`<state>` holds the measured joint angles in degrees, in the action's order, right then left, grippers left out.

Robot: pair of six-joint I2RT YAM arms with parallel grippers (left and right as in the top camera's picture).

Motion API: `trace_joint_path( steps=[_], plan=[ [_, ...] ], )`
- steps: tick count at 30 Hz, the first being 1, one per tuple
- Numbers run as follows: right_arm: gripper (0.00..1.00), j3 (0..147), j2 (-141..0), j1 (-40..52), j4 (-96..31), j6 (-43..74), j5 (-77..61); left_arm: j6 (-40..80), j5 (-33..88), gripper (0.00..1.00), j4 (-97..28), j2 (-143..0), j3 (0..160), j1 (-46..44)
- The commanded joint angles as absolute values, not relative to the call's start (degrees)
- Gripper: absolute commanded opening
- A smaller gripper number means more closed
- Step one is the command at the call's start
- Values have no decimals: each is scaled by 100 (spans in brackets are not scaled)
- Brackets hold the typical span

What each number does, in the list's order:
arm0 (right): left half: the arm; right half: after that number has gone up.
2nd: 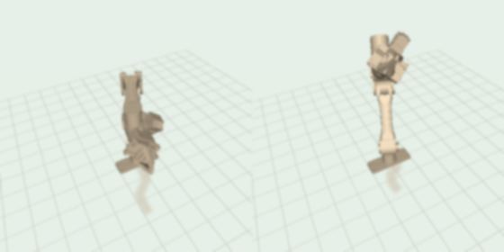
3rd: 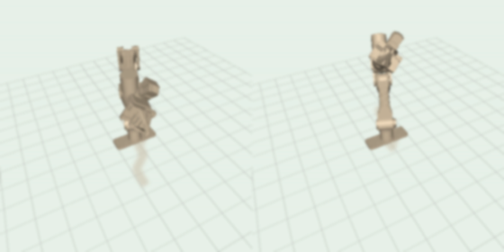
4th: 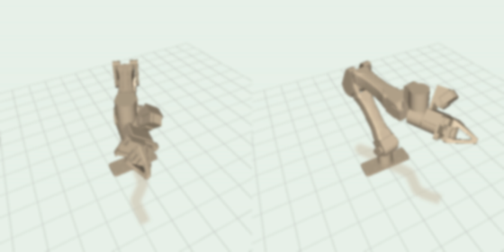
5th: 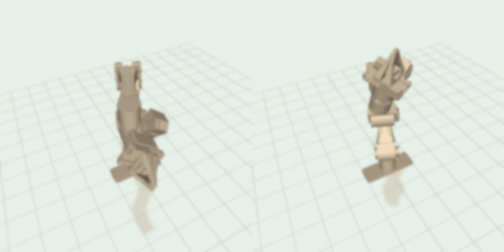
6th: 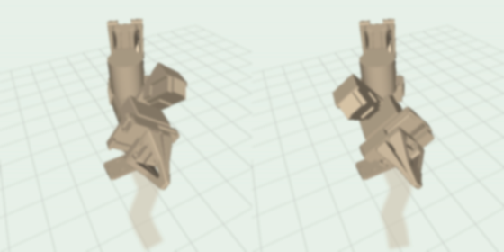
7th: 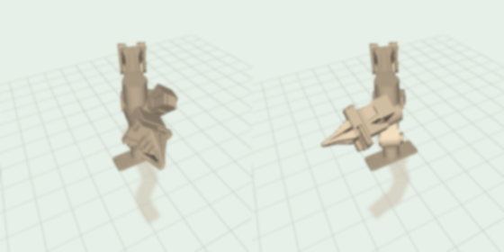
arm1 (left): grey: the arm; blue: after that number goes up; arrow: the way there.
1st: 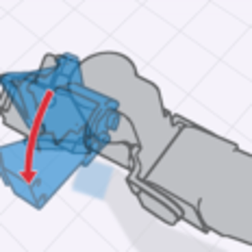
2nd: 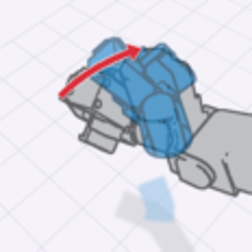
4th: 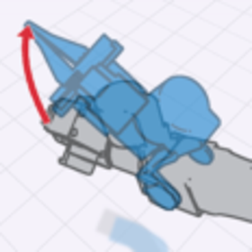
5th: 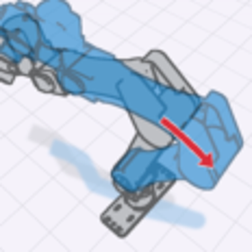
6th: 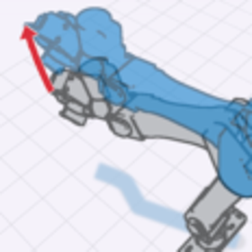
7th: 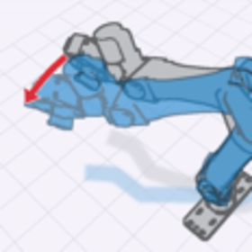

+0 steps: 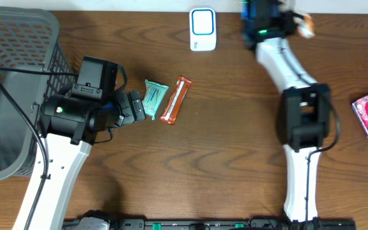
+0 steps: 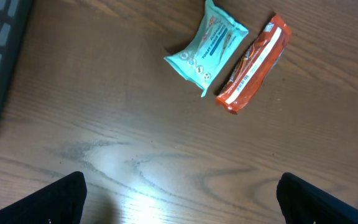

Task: Scan the item barcode
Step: 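Carry the Kleenex pack right and release it beside the purple pack, then reach the right gripper to the red snack bar and grasp it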

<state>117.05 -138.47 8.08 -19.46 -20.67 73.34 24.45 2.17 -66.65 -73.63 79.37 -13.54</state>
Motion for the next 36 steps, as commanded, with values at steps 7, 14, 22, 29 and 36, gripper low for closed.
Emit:
trace_joint_path(
  steps=[7, 14, 22, 29, 36],
  plan=[
    [88, 11767, -13948, -626, -4578, -180, 6838, 2475, 143, 98, -6683, -7363, 7964, -1341],
    [99, 11780, -13817, -703, -5428, 854, 5297, 2473, 143, 98, -6683, -7363, 7964, -1341],
    [99, 11780, -13238, 128, -5621, 740, 1938, 2473, 143, 98, -6683, -7363, 7964, -1341],
    [98, 11478, -13235, 1066, -5789, 725, -2582, 2473, 143, 98, -6683, -7363, 7964, -1341],
    [83, 11183, -13235, 2202, -5708, 1538, -2121, 2473, 143, 98, -6683, -7363, 7964, -1341]
  ],
)
